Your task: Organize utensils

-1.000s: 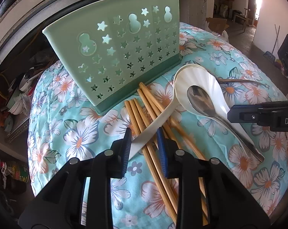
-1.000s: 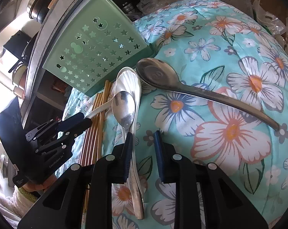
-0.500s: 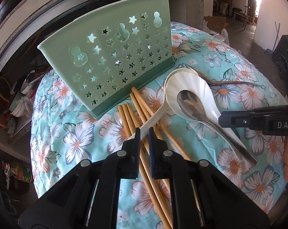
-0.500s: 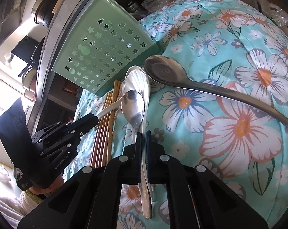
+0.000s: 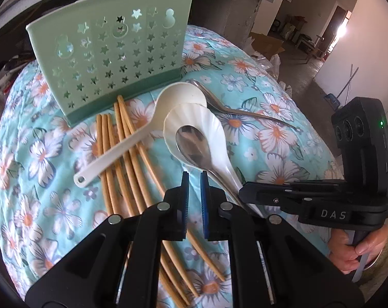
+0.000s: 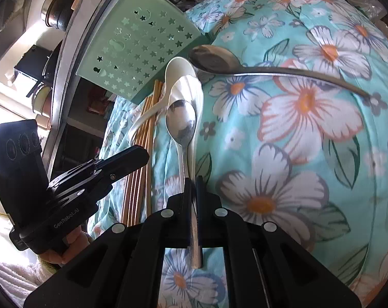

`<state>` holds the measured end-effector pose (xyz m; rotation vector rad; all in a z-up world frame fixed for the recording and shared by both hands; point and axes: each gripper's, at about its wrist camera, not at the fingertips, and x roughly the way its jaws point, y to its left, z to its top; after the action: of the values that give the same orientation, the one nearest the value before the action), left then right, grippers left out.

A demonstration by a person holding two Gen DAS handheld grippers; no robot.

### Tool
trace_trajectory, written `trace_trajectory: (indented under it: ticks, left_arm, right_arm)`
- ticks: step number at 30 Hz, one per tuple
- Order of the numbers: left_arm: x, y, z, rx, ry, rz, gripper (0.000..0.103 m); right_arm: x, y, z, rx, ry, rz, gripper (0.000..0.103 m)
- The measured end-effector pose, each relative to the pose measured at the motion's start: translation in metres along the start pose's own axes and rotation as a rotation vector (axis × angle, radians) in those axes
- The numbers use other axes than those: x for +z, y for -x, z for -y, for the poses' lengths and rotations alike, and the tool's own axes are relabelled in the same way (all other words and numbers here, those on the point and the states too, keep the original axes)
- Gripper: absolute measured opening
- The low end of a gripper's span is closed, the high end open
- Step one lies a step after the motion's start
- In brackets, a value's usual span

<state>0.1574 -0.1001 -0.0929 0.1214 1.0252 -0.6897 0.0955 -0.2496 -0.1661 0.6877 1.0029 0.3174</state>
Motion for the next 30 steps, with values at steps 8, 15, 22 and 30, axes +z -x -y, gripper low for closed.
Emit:
trace_trajectory:
  ticks: [8,15,22,30]
  left_arm:
    - [-0.012,-0.015,0.008,-0.095,0.113,-0.048,0.035]
    - [-0.001,-0.036,0.019,0.013,0.094,-0.075,0.038]
    - [0.001,-0.045,0.022,0.072,0.072,-0.084,0.038]
    - [0.004,-0.037,0.013,0.074,0.114,-0.083,0.015]
  right_arm:
    - [-0.024,0.006,-0.002,-0.001,-0.011,-0.034,0.004]
    - [-0.026,0.006,-0.003,-0.006,-0.01,-0.031,0.004]
    - [-0.025,0.004,-0.002,-0.001,-0.008,-0.033,0.004]
    - [-0.025,0.002,-0.003,-0.001,-0.007,-0.036,0.004]
